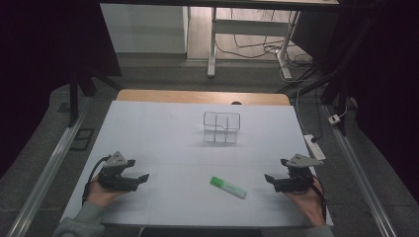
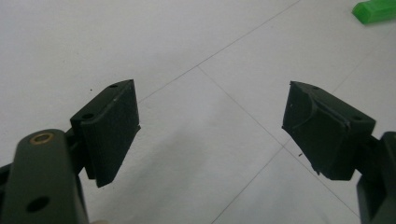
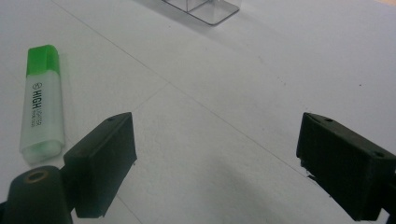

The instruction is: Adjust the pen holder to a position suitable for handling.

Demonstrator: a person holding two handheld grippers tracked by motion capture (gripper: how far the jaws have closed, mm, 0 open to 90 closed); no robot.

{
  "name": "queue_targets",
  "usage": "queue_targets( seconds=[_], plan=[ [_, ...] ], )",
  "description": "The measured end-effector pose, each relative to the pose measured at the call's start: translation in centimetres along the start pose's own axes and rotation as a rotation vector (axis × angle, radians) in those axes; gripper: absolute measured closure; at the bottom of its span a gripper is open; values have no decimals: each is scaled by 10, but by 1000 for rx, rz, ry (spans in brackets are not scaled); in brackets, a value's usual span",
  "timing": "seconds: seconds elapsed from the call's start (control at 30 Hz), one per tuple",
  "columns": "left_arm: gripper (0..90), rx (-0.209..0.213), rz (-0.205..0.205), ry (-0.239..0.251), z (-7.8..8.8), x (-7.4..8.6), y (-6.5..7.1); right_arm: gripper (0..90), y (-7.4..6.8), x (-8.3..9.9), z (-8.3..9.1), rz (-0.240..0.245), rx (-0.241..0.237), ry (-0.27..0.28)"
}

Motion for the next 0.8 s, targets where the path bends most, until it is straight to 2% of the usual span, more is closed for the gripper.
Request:
queue_targets(
  seconds=[0.33,0.8],
  plan=[
    [184,2,2,3,0,0,0,117,-2,-3,-1,16,-5,6],
    [185,2,-4,-3,-1,0,1,151,-4,-6,-1,11,-7,3]
  ],
)
Point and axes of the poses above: each handheld gripper's, and its own axes: z roughly backward along the jaws, x roughly out of its underside, y roughly to its right, the point moved 1 cm from there along -z, roughly forward along the jaws, and after that the axes turned 11 degrees about z, right-handed, at the moved point
